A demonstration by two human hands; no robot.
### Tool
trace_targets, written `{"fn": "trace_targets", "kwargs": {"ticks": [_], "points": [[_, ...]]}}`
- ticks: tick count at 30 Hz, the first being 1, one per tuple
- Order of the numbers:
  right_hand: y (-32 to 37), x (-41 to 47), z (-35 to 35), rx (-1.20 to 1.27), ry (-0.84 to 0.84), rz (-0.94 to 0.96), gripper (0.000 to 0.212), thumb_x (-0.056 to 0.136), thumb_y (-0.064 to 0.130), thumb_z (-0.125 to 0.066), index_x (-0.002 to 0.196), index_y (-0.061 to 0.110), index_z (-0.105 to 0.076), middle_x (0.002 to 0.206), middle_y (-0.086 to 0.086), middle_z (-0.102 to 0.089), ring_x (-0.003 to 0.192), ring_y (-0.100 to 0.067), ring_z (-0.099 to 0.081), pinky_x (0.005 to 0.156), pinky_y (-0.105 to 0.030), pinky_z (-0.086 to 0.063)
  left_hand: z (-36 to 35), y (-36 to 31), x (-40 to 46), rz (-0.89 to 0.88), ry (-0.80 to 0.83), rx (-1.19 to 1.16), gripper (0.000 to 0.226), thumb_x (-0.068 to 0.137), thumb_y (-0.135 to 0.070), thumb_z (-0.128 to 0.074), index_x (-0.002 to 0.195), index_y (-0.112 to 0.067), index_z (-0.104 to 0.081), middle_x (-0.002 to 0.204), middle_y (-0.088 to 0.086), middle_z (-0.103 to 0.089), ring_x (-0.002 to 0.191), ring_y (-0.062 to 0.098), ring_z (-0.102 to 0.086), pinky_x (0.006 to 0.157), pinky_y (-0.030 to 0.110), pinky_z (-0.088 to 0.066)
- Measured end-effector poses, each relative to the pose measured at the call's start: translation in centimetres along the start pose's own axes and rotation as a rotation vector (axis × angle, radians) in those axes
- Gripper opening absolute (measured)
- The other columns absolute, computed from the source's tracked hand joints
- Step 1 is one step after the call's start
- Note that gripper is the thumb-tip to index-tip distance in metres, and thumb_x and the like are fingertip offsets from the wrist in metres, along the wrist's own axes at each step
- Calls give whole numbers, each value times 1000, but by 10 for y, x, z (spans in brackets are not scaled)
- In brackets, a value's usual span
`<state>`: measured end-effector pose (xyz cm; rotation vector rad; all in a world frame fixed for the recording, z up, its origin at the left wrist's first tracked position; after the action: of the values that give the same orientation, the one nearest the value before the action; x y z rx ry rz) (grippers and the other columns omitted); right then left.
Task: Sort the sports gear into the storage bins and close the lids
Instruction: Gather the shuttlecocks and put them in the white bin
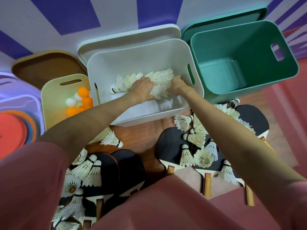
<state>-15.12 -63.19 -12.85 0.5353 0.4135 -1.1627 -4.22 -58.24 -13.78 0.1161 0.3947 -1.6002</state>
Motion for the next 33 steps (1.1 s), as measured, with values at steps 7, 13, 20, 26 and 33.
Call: {"fn": "trace_targets", "kwargs": {"ticks": [7,13,20,26,33], "points": [[4,-10,4,-157,-21,5,36,94,3,-35,128,-8,-43,133,-25,-46,122,-36,-47,109,-44,-25,32,11,-27,57,-89,-115,44,90,-31,-61,126,-7,-52,124,16,-52,120,32,-43,95,42,-41],[13,-25,8,-205,-38,32,41,94,3,-34,132,-11,-37,137,-28,-40,127,-41,-39,110,-52,-25,60,17,-71,109,-186,-194,46,91,-27,-57,133,-10,-49,131,13,-51,126,30,-41,100,39,-37],[72,-102,29,137,-247,309,43,89,2,-49,130,-4,-38,132,-26,-39,117,-41,-46,98,-38,-37,95,19,-166,87,-496,-358,34,89,-23,-62,120,-8,-60,112,9,-64,106,25,-58,89,33,-42],[121,-197,0,214,-464,718,40,89,7,-53,128,-3,-48,120,-22,-51,114,-37,-48,97,-37,-39,90,30,-289,192,-743,-444,24,87,-15,-60,110,-9,-66,106,5,-68,100,18,-59,88,29,-44],[166,-254,-100,92,-241,890,35,89,14,-53,122,1,-51,113,-19,-52,107,-35,-50,86,-43,-45,10,66,-395,420,-594,-453,25,88,-13,-62,112,-8,-66,107,9,-67,100,26,-61,87,37,-48]]}}
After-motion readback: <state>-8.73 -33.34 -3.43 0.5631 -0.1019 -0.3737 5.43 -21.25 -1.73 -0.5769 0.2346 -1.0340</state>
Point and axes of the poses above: each hand's wrist, its own x-axis towards the middle knuckle, its own z-axis out of the back of the hand, y = z × x, the point moved 8 cm from there along x, towards the middle knuckle
